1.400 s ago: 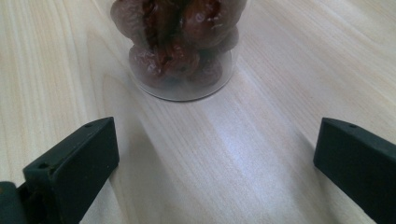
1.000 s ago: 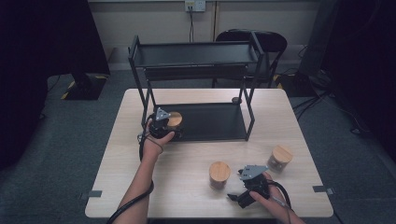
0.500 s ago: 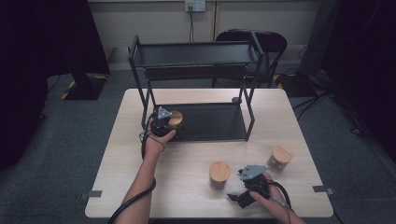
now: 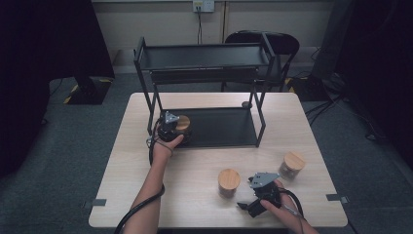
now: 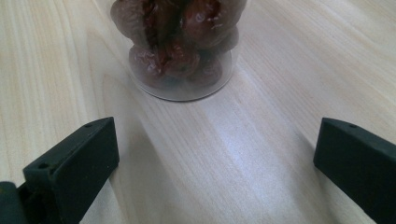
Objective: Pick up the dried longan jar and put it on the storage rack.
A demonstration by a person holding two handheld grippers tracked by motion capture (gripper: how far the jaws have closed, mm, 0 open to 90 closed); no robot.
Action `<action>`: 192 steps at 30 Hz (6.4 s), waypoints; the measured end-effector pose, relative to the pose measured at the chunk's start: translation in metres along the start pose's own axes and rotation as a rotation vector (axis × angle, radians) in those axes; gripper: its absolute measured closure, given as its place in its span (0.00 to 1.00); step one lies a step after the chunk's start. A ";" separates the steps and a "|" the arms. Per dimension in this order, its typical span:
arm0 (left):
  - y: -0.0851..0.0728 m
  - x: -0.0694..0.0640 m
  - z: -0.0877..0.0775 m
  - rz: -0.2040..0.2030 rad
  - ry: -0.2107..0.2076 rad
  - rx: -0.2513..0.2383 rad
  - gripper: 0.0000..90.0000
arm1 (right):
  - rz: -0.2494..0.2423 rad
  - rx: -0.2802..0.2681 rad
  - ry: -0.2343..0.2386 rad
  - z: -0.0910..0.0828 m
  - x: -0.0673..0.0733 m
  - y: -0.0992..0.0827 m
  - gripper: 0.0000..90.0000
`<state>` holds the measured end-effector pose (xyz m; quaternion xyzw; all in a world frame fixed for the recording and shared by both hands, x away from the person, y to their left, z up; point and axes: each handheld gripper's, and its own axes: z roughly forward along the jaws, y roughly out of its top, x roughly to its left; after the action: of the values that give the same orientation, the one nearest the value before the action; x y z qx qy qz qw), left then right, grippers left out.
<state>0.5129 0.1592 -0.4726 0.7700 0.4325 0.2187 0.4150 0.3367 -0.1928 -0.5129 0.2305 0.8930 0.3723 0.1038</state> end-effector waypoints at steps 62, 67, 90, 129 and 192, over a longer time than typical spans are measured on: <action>0.000 0.009 0.012 -0.034 0.082 0.025 0.29 | 0.001 0.001 0.000 0.000 0.000 0.000 0.00; 0.000 0.008 0.013 -0.029 0.085 0.030 0.28 | 0.001 0.001 0.000 0.000 0.000 0.000 0.00; 0.002 0.006 0.012 -0.117 0.101 0.035 0.09 | 0.000 0.000 0.000 0.000 0.000 0.000 0.00; -0.007 -0.007 -0.005 -0.147 0.110 0.058 0.07 | -0.002 -0.001 0.001 0.000 0.000 0.000 0.00; -0.031 -0.032 -0.033 -0.102 -0.064 0.038 0.06 | -0.002 -0.001 0.001 0.000 0.000 0.000 0.00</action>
<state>0.4579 0.1561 -0.4790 0.7613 0.4617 0.1642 0.4246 0.3364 -0.1931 -0.5129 0.2294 0.8931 0.3727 0.1037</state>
